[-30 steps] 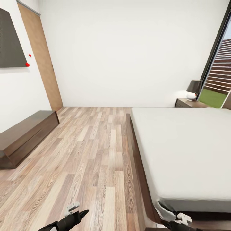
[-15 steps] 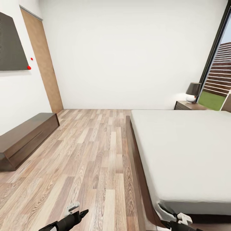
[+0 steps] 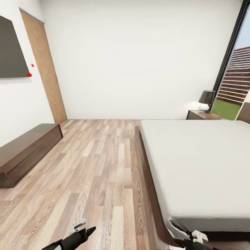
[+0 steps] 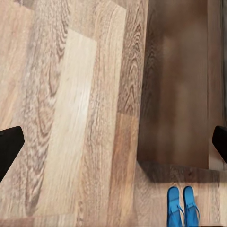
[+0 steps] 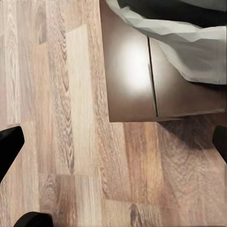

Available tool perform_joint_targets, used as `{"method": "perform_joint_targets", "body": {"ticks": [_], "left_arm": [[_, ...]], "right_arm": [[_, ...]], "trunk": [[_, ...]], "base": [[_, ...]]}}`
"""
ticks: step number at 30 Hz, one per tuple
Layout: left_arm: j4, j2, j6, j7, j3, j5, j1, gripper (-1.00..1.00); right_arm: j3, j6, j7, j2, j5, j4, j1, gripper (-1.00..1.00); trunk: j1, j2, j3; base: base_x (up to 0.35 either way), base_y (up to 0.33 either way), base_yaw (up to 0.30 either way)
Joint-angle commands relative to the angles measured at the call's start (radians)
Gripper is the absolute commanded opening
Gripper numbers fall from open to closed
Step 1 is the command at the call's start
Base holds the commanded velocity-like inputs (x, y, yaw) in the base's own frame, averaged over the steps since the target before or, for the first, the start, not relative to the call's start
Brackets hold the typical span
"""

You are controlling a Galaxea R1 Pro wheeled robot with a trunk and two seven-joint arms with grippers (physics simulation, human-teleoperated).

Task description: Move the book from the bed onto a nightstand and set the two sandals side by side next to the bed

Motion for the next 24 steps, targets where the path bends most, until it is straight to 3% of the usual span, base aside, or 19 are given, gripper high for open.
{"method": "perform_joint_targets", "body": {"ticks": [1,14,24], "left_arm": [[0.0,0.0,0.001,-0.003,-0.008,0.01,0.0,1.0],[0.0,0.001,0.001,-0.003,-0.008,0.01,0.0,1.0],[0.0,0.001,0.001,-0.003,-0.008,0.01,0.0,1.0]], "right_arm": [[-0.009,0.009,0.004,0.0,0.006,-0.002,0.0,1.0],[-0.009,0.009,0.004,0.001,0.007,-0.002,0.0,1.0],[-0.009,0.009,0.004,0.0,0.007,-0.002,0.0,1.0]], "trunk": [[0.0,0.0,-0.001],[0.0,0.0,0.006],[0.0,0.0,0.011]], "base": [[0.0,0.0,-0.192],[-0.003,0.0,-0.24],[-0.123,0.0,-0.237]]}}
